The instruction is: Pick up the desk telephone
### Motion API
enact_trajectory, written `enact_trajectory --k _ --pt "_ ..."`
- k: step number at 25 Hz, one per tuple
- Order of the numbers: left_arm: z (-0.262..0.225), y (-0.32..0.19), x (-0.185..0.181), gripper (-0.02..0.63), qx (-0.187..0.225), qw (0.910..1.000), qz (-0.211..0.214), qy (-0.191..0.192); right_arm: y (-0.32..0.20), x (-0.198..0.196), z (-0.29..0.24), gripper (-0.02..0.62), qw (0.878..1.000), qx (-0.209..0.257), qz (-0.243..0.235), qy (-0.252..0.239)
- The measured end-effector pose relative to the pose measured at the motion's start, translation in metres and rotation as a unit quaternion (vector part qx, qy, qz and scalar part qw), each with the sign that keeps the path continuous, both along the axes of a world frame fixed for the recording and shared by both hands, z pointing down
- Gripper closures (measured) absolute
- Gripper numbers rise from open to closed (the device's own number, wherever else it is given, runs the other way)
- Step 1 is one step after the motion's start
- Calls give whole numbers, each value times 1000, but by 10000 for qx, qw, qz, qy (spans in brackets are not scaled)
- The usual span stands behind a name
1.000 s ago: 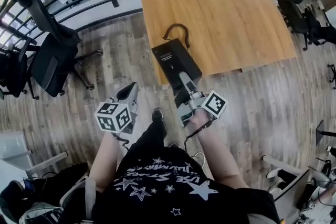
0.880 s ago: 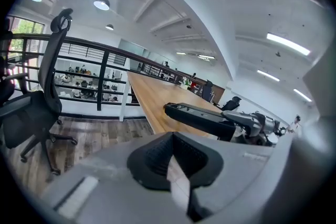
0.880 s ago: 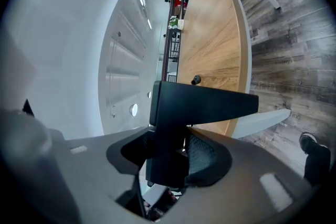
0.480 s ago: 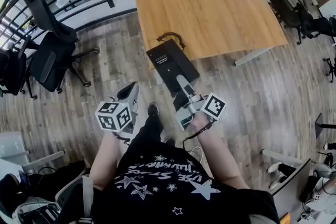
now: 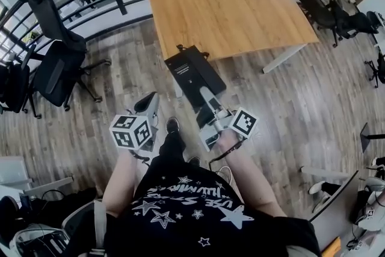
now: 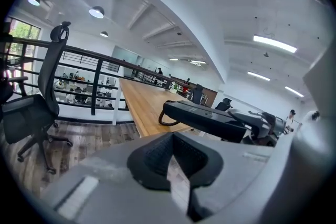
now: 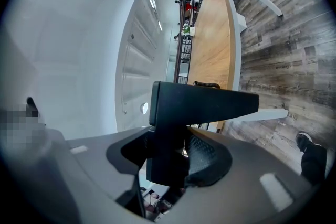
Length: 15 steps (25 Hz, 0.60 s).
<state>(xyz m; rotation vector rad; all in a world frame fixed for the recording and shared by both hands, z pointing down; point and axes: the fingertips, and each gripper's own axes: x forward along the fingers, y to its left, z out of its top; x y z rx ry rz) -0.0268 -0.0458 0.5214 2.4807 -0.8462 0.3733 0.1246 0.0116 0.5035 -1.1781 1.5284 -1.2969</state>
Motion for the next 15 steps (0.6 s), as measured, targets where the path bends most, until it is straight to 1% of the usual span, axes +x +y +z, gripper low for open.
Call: enact_trajectory --k 8,11,15 --pt "-13 30 -6 604 83 9999 83 61 36 -15 -10 402 9999 -2 44 -134" --pt "-14 42 -11 604 78 9999 98 101 50 -21 -12 402 10000 -32 28 -81" --pt "-15 56 -5 604 69 9999 68 87 62 -14 -13 402 10000 2 -4 -81"
